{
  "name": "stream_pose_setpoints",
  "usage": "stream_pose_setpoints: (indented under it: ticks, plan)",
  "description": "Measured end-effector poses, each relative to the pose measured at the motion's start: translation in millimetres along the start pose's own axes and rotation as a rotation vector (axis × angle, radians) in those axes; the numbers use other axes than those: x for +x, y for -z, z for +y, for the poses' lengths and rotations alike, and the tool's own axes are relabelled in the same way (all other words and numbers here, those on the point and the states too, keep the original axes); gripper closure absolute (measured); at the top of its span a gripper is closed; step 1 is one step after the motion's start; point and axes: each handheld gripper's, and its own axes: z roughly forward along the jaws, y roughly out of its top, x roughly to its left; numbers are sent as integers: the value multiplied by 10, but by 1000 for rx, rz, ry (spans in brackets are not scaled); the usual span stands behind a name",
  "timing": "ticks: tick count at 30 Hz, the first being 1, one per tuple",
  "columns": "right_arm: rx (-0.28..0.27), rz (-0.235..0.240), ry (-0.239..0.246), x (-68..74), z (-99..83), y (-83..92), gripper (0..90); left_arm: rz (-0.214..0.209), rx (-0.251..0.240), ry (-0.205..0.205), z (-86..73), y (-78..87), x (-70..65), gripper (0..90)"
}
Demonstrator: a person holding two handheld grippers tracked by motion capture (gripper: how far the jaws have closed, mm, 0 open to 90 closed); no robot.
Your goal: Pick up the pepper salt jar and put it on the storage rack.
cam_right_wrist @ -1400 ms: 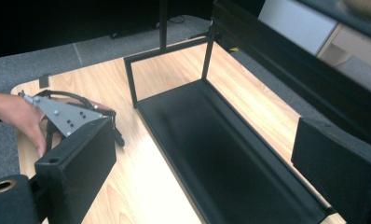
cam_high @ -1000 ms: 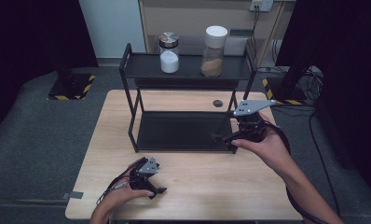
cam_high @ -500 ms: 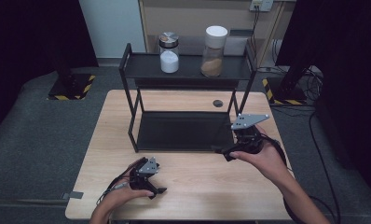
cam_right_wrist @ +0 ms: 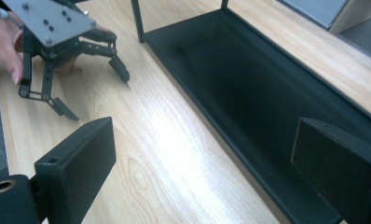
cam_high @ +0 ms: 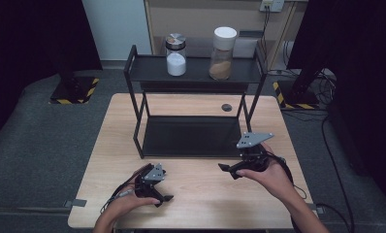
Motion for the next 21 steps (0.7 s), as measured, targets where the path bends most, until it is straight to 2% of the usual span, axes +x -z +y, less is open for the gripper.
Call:
stream_pose_setpoints:
  ticks: [21]
  plan:
    - [36,6,-8,29,-213,-156,74,0,0,0,0,0,0,0]
